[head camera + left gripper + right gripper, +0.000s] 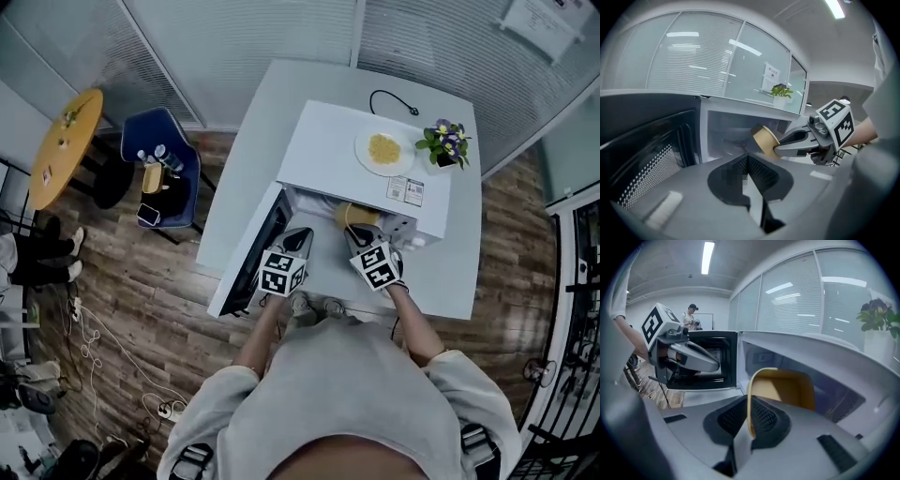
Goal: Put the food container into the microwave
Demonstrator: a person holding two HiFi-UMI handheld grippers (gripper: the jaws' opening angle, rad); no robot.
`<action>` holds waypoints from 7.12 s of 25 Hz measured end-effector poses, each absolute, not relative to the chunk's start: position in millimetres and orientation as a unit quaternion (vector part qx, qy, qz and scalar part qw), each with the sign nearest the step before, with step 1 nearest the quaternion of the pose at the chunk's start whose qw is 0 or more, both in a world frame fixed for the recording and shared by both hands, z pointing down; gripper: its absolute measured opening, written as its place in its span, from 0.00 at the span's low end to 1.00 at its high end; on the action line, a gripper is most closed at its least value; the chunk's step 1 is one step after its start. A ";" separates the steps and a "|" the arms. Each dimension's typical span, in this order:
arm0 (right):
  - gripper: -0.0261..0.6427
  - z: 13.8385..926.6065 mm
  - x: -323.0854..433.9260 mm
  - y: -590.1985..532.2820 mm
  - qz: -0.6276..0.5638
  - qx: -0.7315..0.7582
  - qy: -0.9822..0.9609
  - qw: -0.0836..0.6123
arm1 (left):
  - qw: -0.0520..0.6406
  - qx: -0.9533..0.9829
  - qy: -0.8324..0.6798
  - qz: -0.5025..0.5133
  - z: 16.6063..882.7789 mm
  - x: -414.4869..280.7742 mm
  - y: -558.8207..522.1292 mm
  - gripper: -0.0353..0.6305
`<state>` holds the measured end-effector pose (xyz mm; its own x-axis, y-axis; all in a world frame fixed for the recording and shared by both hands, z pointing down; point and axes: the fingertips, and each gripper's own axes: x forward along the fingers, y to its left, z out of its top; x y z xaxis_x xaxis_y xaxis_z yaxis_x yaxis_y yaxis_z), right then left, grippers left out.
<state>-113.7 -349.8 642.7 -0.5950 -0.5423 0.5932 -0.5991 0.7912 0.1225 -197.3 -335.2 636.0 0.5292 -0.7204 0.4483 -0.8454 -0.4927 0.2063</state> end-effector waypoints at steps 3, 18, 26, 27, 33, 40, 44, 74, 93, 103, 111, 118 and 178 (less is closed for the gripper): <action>0.08 643.0 -113.3 -349.7 0.041 0.337 -0.881 0.330 | 0.203 0.864 -0.434 0.154 637.3 -194.0 -339.7 0.07; 0.08 654.6 -128.4 -350.9 0.006 0.356 -0.845 0.400 | 0.204 0.907 -0.336 0.151 644.6 -179.2 -342.5 0.07; 0.08 666.2 -131.1 -354.4 -0.052 0.306 -0.837 0.451 | 0.208 0.904 -0.338 0.156 648.7 -180.4 -346.0 0.07; 0.08 668.8 -130.9 -354.2 -0.063 0.296 -0.834 0.461 | 0.209 0.904 -0.340 0.156 648.6 -180.8 -346.5 0.07; 0.08 681.8 -128.0 -357.0 -0.114 0.243 -0.818 0.509 | 0.209 0.900 -0.353 0.151 646.6 -180.5 -352.9 0.07; 0.08 691.4 -123.5 -362.1 -0.166 0.194 -0.798 0.546 | 0.208 0.896 -0.361 0.151 646.7 -175.7 -356.2 0.07; 0.08 696.6 -120.8 -367.0 -0.181 0.180 -0.788 0.560 | 0.209 0.895 -0.365 0.152 646.2 -174.3 -356.1 0.07; 0.08 710.4 -128.0 -430.9 -0.215 0.223 -0.763 0.567 | 0.211 0.885 -0.382 0.162 648.8 -182.3 -355.0 0.07; 0.08 720.2 -131.4 -449.7 -0.226 0.234 -0.751 0.575 | 0.214 0.880 -0.392 0.163 648.7 -189.8 -354.2 0.07; 0.32 723.4 -130.7 -451.3 -0.209 0.235 -0.757 0.573 | 0.213 0.879 -0.394 0.162 648.0 -190.5 -355.5 0.07; 0.33 717.3 -131.0 -448.2 -0.213 0.240 -0.756 0.571 | 0.210 0.881 -0.393 0.161 645.5 -190.2 -354.5 0.07; 0.33 717.7 -128.5 -435.9 -0.211 0.245 -0.752 0.574 | 0.205 0.884 -0.389 0.162 643.3 -189.0 -351.4 0.07; 0.06 620.7 -30.6 -351.0 0.111 0.536 -0.809 0.213 | 0.175 0.908 -0.339 0.173 635.1 -145.9 -366.1 0.07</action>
